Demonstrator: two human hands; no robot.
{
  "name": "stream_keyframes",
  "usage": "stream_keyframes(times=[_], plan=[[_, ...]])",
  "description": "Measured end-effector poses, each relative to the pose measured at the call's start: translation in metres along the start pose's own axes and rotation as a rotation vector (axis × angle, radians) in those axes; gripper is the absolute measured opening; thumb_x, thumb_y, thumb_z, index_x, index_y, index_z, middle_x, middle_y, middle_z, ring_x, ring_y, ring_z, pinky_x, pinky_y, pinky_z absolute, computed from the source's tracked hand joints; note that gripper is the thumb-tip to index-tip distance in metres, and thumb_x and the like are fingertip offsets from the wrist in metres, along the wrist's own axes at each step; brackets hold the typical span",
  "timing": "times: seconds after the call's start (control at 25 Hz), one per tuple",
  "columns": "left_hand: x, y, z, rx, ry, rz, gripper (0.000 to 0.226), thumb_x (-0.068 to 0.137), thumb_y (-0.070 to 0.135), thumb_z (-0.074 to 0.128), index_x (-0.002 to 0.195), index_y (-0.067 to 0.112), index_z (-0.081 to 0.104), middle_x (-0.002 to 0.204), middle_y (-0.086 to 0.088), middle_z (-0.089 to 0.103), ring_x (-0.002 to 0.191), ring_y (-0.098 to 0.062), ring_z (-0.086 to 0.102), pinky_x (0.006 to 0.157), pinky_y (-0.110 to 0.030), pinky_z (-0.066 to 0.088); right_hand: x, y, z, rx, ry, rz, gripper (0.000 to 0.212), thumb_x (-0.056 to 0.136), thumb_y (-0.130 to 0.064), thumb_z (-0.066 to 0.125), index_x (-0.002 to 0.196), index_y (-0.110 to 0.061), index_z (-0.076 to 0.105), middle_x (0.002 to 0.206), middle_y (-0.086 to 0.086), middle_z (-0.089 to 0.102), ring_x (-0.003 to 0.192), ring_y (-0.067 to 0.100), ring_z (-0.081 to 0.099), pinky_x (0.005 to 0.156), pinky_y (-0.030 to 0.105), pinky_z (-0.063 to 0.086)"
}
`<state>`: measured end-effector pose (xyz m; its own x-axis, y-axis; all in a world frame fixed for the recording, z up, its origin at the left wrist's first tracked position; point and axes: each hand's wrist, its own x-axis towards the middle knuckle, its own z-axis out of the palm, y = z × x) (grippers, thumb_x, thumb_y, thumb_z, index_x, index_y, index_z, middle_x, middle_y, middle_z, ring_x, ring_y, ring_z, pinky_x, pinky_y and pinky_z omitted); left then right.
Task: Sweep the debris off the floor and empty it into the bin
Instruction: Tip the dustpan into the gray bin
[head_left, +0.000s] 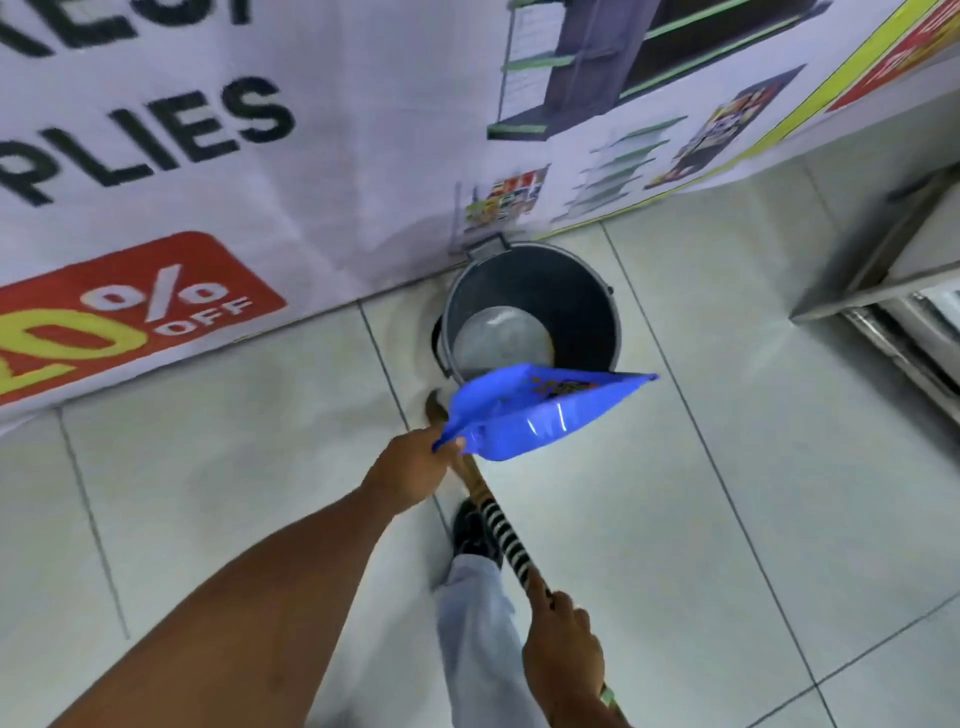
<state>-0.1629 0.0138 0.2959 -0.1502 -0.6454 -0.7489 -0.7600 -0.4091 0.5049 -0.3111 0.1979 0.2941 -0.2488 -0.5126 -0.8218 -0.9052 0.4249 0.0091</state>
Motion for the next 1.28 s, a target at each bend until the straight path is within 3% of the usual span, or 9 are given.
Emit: stream_keyframes(times=[0.16,0.32,0.44,0.48,0.6,0.76,0.92,1.08,1.28], plan=[[0.031,0.06,0.001,-0.233,-0.09,-0.228,0.055,0.098,0.045,0.031,0.062,0.007,0.047,0.055,-0.011,0.05,0.044,-0.023,0.044,0.046,-0.024,0.034,0.017,0.006,-0.029,0.008,-0.047,-0.07,0.06,0.096,-0.019,0.032,0.149,-0.034,0.007,0.135,0.006,0.044,0.118,0.029,0.048,0.087,0.038,0.048],[0.041,0.068,-0.008,-0.429,-0.099,-0.319,0.052,0.098,0.045,0.029,0.073,0.003,0.046,0.058,-0.011,0.047,0.044,-0.021,0.041,0.044,-0.023,0.032,0.023,-0.001,-0.041,-0.013,-0.076,-0.115,0.062,0.097,-0.014,0.032,0.15,-0.032,0.006,0.137,0.007,0.043,0.118,0.029,0.047,0.085,0.037,0.047],[0.027,0.05,-0.015,-0.151,0.06,-0.206,0.046,0.1,0.04,0.028,0.089,0.003,0.054,0.083,-0.022,0.063,0.075,-0.036,0.061,0.064,-0.037,0.046,0.023,-0.009,-0.047,0.039,-0.098,-0.131,0.059,0.096,-0.012,0.035,0.149,-0.024,0.012,0.133,0.007,0.048,0.119,0.027,0.047,0.091,0.035,0.046],[0.016,0.035,-0.014,-0.113,0.153,-0.117,0.04,0.1,0.035,0.031,0.094,0.005,0.056,0.089,-0.02,0.065,0.086,-0.038,0.061,0.07,-0.036,0.045,0.023,-0.012,-0.048,0.045,-0.101,-0.121,0.056,0.094,-0.01,0.037,0.147,-0.017,0.019,0.131,0.007,0.05,0.118,0.026,0.048,0.093,0.033,0.045],[-0.02,-0.039,-0.015,-0.27,0.294,-0.045,0.011,0.094,0.016,0.048,0.084,0.017,0.051,0.075,-0.001,0.053,0.08,-0.035,0.056,0.062,-0.033,0.04,0.017,-0.032,-0.048,0.02,-0.109,-0.117,0.046,0.087,-0.004,0.04,0.132,-0.011,0.038,0.127,0.008,0.054,0.115,0.026,0.052,0.093,0.033,0.045],[-0.072,-0.15,-0.018,-0.318,0.41,-0.342,0.015,0.088,0.004,0.052,0.102,0.006,0.049,0.097,-0.015,0.055,0.094,-0.04,0.057,0.082,-0.044,0.045,0.007,-0.073,-0.045,0.014,-0.112,-0.12,0.052,0.093,-0.02,0.037,0.143,-0.029,0.026,0.134,0.007,0.048,0.115,0.032,0.056,0.087,0.038,0.046],[-0.129,-0.246,-0.037,-0.431,0.514,-0.578,0.012,0.084,-0.001,0.049,0.078,0.007,0.044,0.072,-0.016,0.048,0.075,-0.047,0.057,0.068,-0.049,0.047,0.019,-0.171,-0.028,0.029,-0.093,-0.222,0.048,0.091,-0.026,0.045,0.139,-0.029,0.039,0.13,0.014,0.054,0.114,0.034,0.057,0.095,0.041,0.048],[-0.129,-0.314,-0.037,-0.57,0.575,-0.781,0.01,0.085,0.0,0.049,0.092,-0.005,0.045,0.083,-0.036,0.049,0.079,-0.053,0.055,0.07,-0.055,0.049,0.085,-0.289,-0.013,-0.099,-0.039,-0.372,0.041,0.092,-0.031,0.042,0.133,-0.028,0.046,0.12,0.018,0.06,0.11,0.036,0.058,0.092,0.041,0.048],[-0.059,-0.405,-0.007,-0.775,0.706,-0.853,0.024,0.081,-0.017,0.048,0.068,0.0,0.038,0.057,-0.01,0.034,0.058,-0.023,0.031,0.045,-0.033,0.022,0.212,-0.427,0.041,-0.313,0.037,-0.598,0.038,0.086,-0.013,0.051,0.123,-0.019,0.06,0.12,0.014,0.065,0.112,0.034,0.058,0.092,0.037,0.049]])
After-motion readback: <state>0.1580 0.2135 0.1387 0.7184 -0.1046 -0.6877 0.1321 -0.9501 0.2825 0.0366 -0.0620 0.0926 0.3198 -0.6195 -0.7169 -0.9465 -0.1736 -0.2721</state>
